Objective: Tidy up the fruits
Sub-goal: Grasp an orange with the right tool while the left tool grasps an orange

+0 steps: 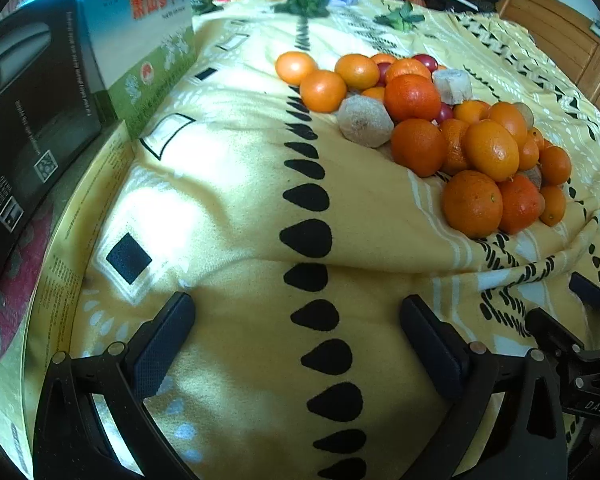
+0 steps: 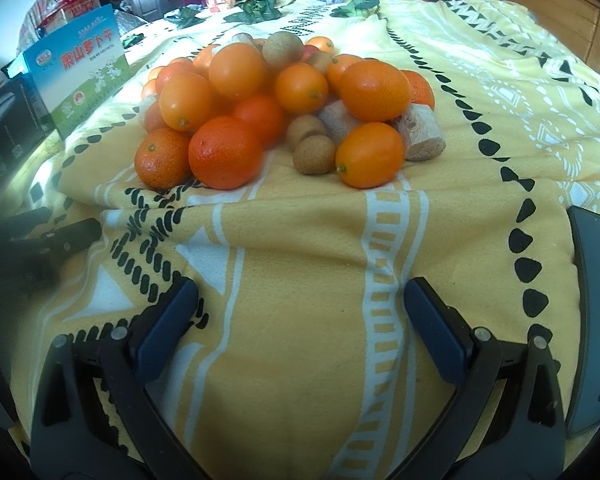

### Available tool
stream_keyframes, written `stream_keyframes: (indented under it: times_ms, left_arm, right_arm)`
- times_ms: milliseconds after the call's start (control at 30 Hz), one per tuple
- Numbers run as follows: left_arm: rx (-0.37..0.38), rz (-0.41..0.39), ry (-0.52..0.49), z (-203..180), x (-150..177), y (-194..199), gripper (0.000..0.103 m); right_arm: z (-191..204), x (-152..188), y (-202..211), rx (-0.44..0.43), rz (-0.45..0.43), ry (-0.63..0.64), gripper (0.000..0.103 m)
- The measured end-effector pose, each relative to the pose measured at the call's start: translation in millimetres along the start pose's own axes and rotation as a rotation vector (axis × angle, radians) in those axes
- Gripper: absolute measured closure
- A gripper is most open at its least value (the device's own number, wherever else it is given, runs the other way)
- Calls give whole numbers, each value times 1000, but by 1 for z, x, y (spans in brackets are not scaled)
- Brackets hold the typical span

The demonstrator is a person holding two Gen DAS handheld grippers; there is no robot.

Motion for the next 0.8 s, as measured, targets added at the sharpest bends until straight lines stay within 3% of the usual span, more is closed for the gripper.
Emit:
stream_keyframes:
  times_ms: [100, 200, 333, 367, 433, 467, 567, 633, 700, 800]
  left_arm:
    - [26, -30, -16, 2, 2, 1, 0]
    - [21, -50, -21, 2, 4, 1, 0]
    - [63, -40, -26, 3, 3, 7, 1]
    - [91, -38, -18, 4, 2, 11, 2]
    - [147, -60, 2, 4, 0, 22, 7]
    - [173, -80, 2, 2, -3, 29, 9]
    - [207, -139, -50, -13, -14, 49, 15]
    - [227, -163, -114, -28, -22, 58, 16]
    - [245, -159, -173, -41, -30, 56, 19]
    - [287, -115, -243, -60, -35, 41, 28]
  right_arm:
    - [2, -1, 5, -38, 75, 55, 0]
    - [-4, 2, 9, -116, 98, 28, 0]
    - [-7, 2, 14, -137, 127, 31, 2]
    - [-11, 0, 22, -170, 110, -3, 5]
    - [-21, -7, 44, -247, 36, -73, 29]
    - [-27, -13, 53, -269, -4, -99, 33]
    - [-44, -34, 59, -282, -59, -167, 40]
    - [-49, -48, 47, -300, -38, -210, 49]
    - [-51, -59, 34, -314, -22, -224, 57]
    - [-56, -63, 22, -287, 4, -232, 57]
Point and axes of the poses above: each gripper's, at about its wrist camera, not at the fingertips, and y roughly against the way its jaws point, z to its left, x to its underside, the point moved 5 cm from there along -y, roughly the way its jaws point, and after that the axes turned 7 degrees about z, right-handed, at the moved point
